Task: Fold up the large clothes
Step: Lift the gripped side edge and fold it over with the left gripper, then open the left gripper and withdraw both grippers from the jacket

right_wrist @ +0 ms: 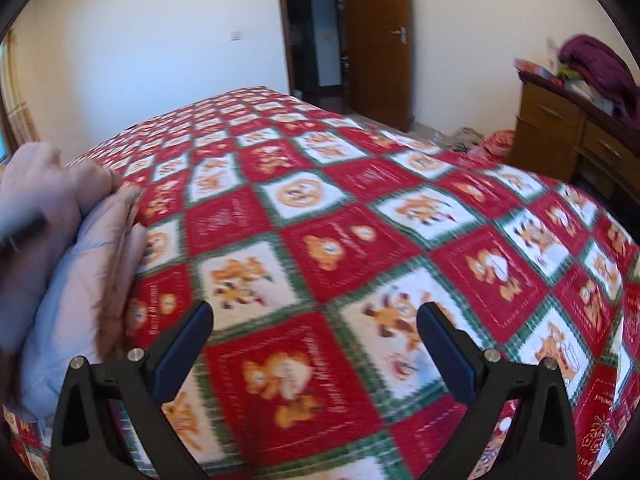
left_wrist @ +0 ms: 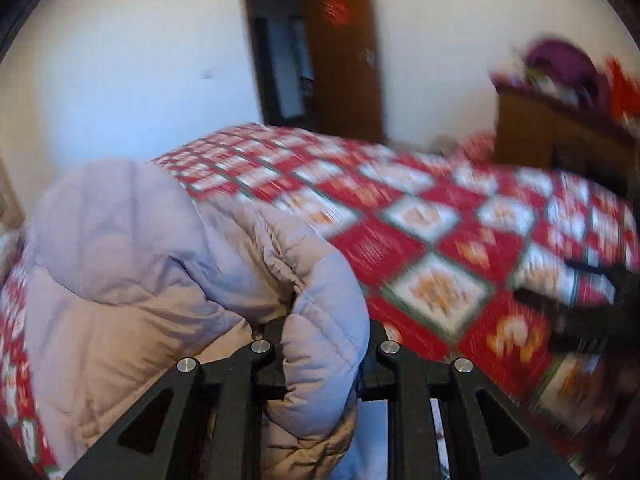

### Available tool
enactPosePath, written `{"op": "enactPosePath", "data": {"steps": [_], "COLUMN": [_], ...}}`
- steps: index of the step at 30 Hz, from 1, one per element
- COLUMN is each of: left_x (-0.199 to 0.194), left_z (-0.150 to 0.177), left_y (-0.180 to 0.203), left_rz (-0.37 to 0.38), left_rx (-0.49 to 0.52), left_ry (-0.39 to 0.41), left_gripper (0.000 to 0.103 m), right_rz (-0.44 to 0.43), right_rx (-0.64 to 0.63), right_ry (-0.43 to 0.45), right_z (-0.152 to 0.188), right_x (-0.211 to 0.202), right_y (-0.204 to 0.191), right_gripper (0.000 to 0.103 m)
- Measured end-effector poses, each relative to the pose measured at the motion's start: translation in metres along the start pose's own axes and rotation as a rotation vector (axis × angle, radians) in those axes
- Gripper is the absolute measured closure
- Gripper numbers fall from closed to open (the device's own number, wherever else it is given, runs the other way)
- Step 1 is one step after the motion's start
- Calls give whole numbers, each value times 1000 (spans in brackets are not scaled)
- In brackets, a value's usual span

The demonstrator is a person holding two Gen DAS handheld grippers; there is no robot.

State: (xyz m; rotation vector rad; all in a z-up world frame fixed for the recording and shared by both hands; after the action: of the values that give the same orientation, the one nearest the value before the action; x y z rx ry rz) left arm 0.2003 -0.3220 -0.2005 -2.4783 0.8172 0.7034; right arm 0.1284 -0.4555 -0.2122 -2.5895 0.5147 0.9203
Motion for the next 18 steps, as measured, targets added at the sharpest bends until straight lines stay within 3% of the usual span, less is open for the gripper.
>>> {"op": "enactPosePath", "data": {"steps": [4,8,10,12,13,14,18], "left_x": [-5,-22,-41,-65,-75,-88,-111], "left_z": [9,-2,-11,-20,-25,-27,-29], "left_y": [21,31,34,36,34,30,-10], "left_rz": [-20,-119,-150,-113,-107,-114,-153], "left_rx": [87,181,201,189,182,171,88], "left_ry": [20,38,82,143,175,208,223], "left_gripper": [83,75,63,28,20,14,14], "right_rz": [-13,-20,-26,-30,-30,-30,-10], "right_rx": [60,53,68,83,93,102,99], "right_ry": [-13,-12,-22,-26,-27,-28,-30], "right_z": [4,3,3,3,3,3,1], "right_x": [4,6,11,11,11,12,10], "right_y": [14,12,14,17,19,21,21], "right_gripper": [0,0,0,0,0,0,0]}}
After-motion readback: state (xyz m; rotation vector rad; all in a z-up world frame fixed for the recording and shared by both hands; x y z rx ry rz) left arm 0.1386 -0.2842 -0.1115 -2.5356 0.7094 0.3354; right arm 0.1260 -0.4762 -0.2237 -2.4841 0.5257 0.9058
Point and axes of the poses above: each gripper's, at about its wrist camera, not at the fingertips, and x roughly the way its jaws point, y to its right, z to its underside, the point moved 3 cm from there along x, roughly the way its jaws point, and after that the axes turned 9 degrees about -z, right-handed, at the moved point
